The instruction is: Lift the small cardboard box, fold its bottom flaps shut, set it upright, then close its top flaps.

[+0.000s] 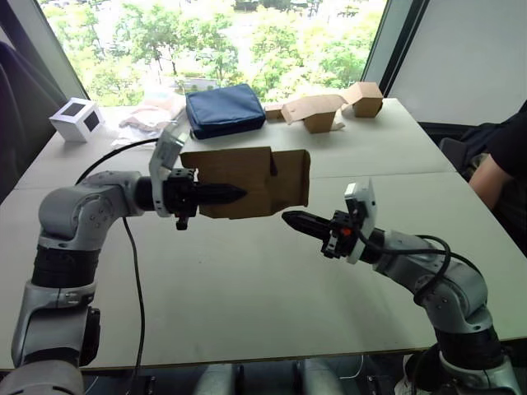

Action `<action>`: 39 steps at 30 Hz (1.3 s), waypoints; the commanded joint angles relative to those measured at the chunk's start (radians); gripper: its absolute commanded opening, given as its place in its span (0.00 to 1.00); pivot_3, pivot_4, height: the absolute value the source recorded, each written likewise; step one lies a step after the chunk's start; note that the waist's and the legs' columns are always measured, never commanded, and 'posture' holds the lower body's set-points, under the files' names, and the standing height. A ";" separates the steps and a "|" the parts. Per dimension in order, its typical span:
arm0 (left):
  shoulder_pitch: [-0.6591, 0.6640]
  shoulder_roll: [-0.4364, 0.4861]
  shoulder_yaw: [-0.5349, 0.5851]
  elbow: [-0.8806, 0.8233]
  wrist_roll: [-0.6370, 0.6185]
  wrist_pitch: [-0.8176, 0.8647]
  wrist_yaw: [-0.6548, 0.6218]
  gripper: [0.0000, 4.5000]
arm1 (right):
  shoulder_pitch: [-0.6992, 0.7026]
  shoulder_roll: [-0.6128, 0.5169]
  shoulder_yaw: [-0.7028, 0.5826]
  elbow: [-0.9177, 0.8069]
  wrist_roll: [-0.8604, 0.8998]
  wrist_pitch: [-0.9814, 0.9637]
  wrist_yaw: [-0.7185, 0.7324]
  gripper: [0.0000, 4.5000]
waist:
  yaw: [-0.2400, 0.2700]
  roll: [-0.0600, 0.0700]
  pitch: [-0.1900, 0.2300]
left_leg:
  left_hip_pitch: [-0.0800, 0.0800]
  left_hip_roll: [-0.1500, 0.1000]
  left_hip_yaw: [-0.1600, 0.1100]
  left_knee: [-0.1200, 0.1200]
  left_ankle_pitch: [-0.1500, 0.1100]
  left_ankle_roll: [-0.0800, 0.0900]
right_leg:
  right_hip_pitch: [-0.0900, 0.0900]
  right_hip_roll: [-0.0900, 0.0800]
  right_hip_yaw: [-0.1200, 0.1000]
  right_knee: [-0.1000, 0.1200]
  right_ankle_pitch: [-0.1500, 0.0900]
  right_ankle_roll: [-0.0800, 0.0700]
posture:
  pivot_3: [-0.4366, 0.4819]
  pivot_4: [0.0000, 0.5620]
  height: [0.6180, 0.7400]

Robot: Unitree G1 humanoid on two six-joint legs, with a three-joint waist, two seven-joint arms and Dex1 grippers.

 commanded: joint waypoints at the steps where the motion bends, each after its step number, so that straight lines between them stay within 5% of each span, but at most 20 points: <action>1: -0.014 0.011 0.003 -0.019 -0.010 -0.006 -0.017 0.00 | -0.039 0.037 -0.021 0.000 0.025 -0.017 -0.005 0.01 | -0.001 0.000 0.000 | 0.000 0.000 0.000 0.000 0.000 0.000 | 0.000 0.000 0.000 0.000 0.000 0.000 | 0.48 0.27 1.00; 22: -0.027 0.000 -0.009 -0.009 -0.002 -0.021 -0.027 0.00 | -0.101 0.106 0.015 0.033 0.034 0.009 0.036 0.01 | -0.004 0.000 0.000 | 0.000 0.000 0.000 0.000 0.000 0.000 | -0.001 0.000 0.000 0.000 0.000 0.000 | 0.48 0.27 1.00; 31: -0.011 0.010 0.031 -0.009 -0.034 -0.007 -0.019 0.00 | -0.112 -0.030 -0.345 0.111 0.411 0.143 -0.032 0.01 | 0.000 0.000 0.000 | 0.000 0.000 0.000 0.000 0.000 0.000 | 0.001 -0.001 0.000 0.000 0.000 0.000 | 0.48 0.27 1.00; 39: -0.025 -0.004 0.019 0.004 -0.026 -0.027 -0.025 0.00 | -0.202 -0.014 -0.253 0.350 0.172 -0.008 0.027 0.01 | -0.010 0.001 0.000 | 0.000 0.000 0.001 -0.001 0.000 0.000 | -0.001 0.000 0.000 0.000 0.000 0.000 | 0.48 0.27 1.00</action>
